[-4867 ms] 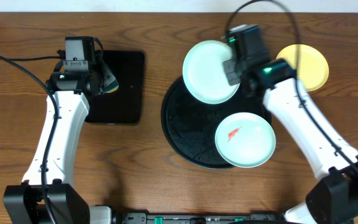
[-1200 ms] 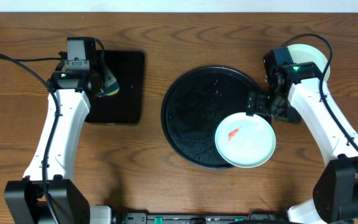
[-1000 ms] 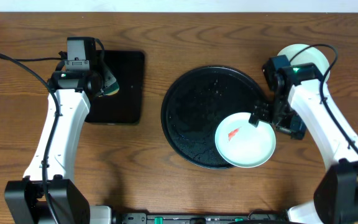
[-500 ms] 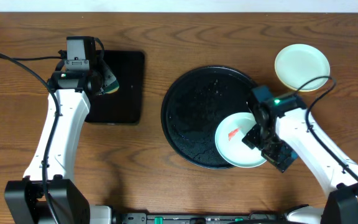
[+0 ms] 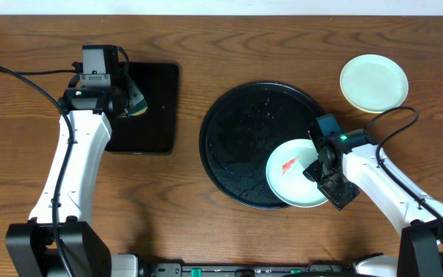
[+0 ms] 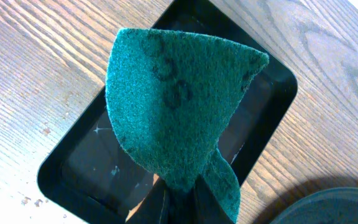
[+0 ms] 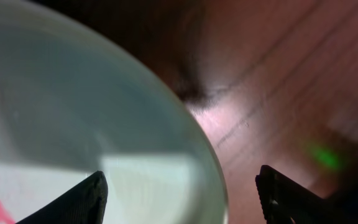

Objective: Clean dirty plates on tray and stack at the side
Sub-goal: 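Pull the remaining green plate toward the tray center with the right gripper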

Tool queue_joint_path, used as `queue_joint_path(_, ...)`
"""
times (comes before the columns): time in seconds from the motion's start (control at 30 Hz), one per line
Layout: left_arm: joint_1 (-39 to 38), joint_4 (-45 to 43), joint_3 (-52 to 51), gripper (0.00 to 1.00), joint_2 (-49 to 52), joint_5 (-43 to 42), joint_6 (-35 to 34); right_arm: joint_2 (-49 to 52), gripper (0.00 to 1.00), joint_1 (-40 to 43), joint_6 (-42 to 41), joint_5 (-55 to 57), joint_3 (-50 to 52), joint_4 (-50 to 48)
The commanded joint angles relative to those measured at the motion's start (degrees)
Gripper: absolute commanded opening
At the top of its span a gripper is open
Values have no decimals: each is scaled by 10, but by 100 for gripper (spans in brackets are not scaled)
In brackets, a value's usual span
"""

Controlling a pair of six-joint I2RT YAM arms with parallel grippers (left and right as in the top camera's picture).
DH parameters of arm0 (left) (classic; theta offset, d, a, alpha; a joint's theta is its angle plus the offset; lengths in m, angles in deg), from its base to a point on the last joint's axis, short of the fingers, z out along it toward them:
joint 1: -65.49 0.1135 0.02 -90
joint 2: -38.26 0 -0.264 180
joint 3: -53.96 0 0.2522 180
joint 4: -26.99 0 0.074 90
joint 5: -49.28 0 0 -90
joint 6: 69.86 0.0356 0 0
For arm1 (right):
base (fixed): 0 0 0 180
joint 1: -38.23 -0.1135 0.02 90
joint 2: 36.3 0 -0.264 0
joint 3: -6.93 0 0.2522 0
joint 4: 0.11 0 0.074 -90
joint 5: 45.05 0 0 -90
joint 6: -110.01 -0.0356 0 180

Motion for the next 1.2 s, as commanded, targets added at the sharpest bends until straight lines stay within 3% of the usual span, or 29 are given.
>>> queue_joint_path(0.0,2,0,-5,8,5,7,5,-2,73,5,2,12,20,-10)
queue_joint_path(0.3,2,0,-5,8,5,7,5,-2,70,4,3,-1,29,-15)
queue_joint_path(0.5,2,0,-5,8,5,7,5,-2,40,4,3,-8,39,-20)
queue_joint_path(0.63,2,0,-5,8,5,7,5,-2,36,4,3,-8,39,-28)
queue_joint_path(0.73,2,0,-5,7,5,7,5,-2,15,4,6,-8,38,-32)
queue_joint_path(0.83,2,0,-5,8,5,7,5,-2,4,4,39,-8,26,-42)
queue_joint_path(1.17,2,0,-5,8,5,5,5,-2,1,4,235,-9,-90,-65)
